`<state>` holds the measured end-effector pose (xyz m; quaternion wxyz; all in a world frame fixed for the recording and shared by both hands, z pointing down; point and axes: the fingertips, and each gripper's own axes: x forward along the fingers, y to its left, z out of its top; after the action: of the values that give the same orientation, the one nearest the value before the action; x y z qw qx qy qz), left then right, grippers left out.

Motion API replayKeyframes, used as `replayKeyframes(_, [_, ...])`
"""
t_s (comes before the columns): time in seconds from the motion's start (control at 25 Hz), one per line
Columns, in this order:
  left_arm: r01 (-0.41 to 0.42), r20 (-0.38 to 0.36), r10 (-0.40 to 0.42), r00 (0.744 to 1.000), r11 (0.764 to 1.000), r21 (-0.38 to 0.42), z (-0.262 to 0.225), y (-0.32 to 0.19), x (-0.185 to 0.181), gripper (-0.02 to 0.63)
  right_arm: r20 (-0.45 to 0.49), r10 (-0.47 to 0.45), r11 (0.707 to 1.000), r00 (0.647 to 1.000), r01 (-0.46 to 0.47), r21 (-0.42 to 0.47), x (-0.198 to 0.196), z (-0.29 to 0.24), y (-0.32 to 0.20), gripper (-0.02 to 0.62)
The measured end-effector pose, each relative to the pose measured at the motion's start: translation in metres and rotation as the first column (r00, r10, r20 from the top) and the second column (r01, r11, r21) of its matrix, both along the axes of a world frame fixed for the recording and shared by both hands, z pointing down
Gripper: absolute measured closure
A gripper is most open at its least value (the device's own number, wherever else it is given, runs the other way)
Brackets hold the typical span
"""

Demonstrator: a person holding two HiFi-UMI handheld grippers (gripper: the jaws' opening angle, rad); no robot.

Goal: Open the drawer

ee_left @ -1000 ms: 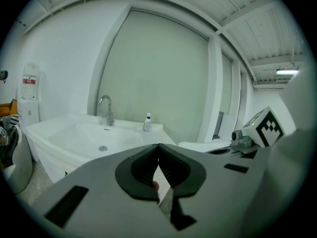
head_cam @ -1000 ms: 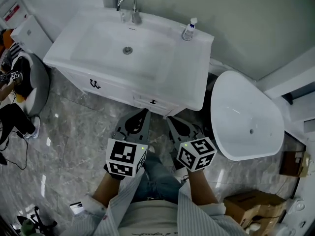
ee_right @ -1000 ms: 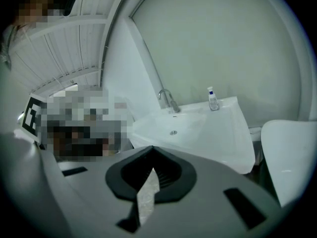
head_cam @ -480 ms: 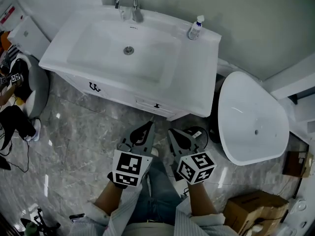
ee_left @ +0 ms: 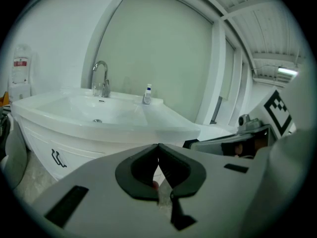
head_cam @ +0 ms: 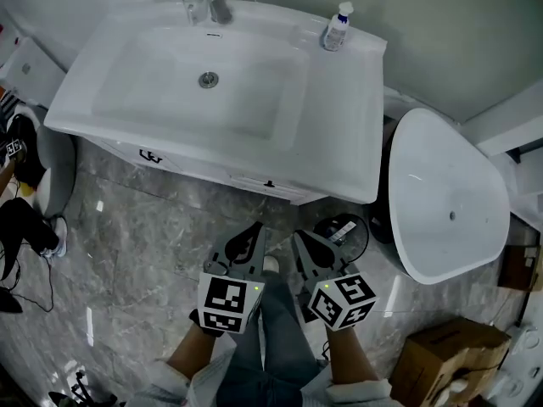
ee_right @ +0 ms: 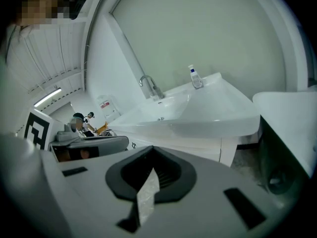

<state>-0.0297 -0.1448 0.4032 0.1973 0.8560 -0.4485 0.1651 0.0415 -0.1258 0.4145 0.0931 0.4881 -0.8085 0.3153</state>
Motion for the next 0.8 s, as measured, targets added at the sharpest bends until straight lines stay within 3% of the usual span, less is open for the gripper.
replayKeyframes(0.24, [-0.016, 0.007, 0.017, 1.0, 0.998, -0.056, 0.054, -0.002, 0.009, 0.589, 0.004, 0.047, 0.999, 0.999, -0.047, -0.027, 0.01, 0.038, 0.0, 0.591])
replayKeyframes(0.8, [0.013, 0.13, -0.003, 0.992, 0.997, -0.074, 0.154, -0.029, 0.019, 0.588, 0.017, 0.076, 0.995, 0.997, -0.075, -0.07, 0.024, 0.092, -0.007, 0.591])
